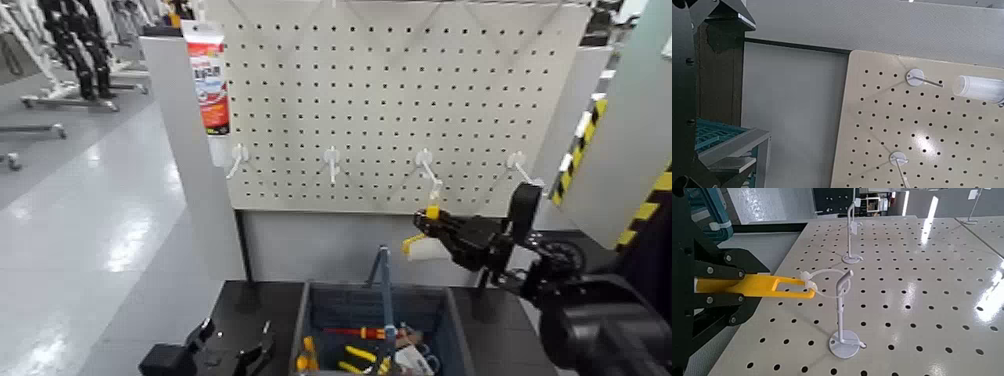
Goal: Put the yellow roller into the crate.
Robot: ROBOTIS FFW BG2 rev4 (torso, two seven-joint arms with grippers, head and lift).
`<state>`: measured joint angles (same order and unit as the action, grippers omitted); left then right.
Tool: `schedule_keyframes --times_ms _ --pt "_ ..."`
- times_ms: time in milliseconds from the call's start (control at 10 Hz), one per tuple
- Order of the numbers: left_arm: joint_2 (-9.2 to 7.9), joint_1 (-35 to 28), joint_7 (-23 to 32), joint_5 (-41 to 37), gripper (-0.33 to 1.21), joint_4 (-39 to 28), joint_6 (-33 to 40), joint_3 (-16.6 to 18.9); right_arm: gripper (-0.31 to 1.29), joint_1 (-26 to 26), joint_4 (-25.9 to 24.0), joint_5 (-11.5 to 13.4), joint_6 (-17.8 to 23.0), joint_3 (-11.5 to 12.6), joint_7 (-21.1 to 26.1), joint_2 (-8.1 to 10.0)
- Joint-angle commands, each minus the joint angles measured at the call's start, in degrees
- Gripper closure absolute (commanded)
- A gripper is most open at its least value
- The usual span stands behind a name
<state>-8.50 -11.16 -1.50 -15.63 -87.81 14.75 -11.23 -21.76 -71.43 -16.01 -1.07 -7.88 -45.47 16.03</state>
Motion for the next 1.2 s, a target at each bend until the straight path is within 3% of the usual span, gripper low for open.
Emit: schedule_keyframes --times_ms 100,500,800,1200 --pt "-0.02 -0.09 -0.17 -0.01 0.11 0.01 -0.07 0.07 1.28 4.27 -7.58 0.89 -2.8 2.78 0.73 -0.74" --pt "-0.02 -0.27 -0.17 -0.1 0.11 -0.08 -0.07 0.16 1.28 10.6 -19.1 1.51 -7.28 7.26 2.23 -1.88" --pt "-0.11 -0.35 -0.09 -0.28 0.11 -0.16 -0.07 0.07 1.28 17.01 -27.36 1.16 -12.12 11.39 2.84 -4.17" --pt "-0.2 -0.35 -0.09 -0.45 0.11 -0.25 -0.07 -0.02 1.28 21.94 -28.24 -3.06 -13.44 14.47 4.43 -6.37"
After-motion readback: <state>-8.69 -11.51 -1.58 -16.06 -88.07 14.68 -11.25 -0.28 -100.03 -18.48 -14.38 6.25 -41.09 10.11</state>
